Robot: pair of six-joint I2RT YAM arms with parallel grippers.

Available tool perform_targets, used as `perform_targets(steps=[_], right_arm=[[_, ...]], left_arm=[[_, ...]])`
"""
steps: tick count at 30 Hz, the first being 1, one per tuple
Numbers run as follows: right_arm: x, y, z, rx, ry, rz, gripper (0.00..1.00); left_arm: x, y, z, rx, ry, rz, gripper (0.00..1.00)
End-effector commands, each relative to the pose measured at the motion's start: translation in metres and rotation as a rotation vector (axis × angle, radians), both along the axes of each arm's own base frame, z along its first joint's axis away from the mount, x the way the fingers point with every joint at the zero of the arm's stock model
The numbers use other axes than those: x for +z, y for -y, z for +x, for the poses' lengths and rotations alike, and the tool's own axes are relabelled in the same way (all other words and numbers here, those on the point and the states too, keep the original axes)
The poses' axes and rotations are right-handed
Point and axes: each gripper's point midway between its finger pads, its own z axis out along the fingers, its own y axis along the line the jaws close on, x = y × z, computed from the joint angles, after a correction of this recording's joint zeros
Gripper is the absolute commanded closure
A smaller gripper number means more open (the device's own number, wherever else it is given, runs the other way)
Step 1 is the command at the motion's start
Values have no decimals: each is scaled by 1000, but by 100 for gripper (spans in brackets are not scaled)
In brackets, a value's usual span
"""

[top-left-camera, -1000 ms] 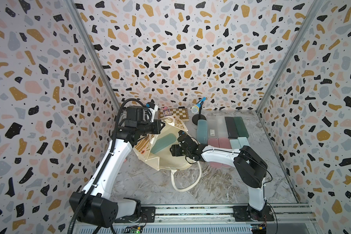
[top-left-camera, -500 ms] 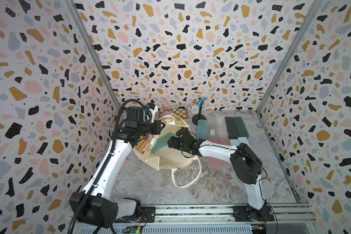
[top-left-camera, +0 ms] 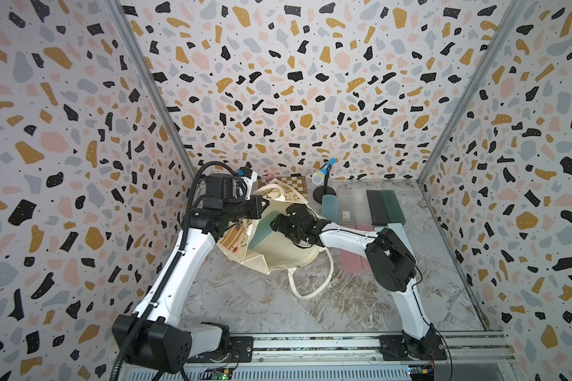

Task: Take out the pencil case from the canvas bag
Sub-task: Pick up the pencil case from the canvas bag.

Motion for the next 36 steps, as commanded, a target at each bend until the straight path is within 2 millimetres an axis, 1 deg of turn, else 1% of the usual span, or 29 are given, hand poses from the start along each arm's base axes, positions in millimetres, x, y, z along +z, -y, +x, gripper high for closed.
perform_targets(steps=[1, 7, 16, 22, 23, 26, 30, 36], right_arm=[[-9, 22, 29, -98, -55, 29, 12], [-1, 15, 41, -93, -37, 102, 12], [26, 11, 58, -96, 29, 226, 13], [26, 10, 60, -100, 16, 263, 14], [29, 10, 59, -96, 25, 279, 14], [38, 10, 58, -85, 65, 315, 21], [51, 9, 58, -66, 115, 351, 35], [56, 13, 57, -70, 148, 340, 51]], left_arm=[[32, 0, -10, -23, 95, -49, 100], [37, 2, -14, -40, 109, -62, 100], [41, 5, -17, -63, 124, -77, 100], [46, 12, -22, -114, 139, -106, 100], [47, 12, -22, -119, 143, -107, 100], [46, 13, -23, -128, 146, -107, 100], [49, 17, -26, -158, 150, -122, 100], [48, 18, -26, -163, 150, -120, 100]])
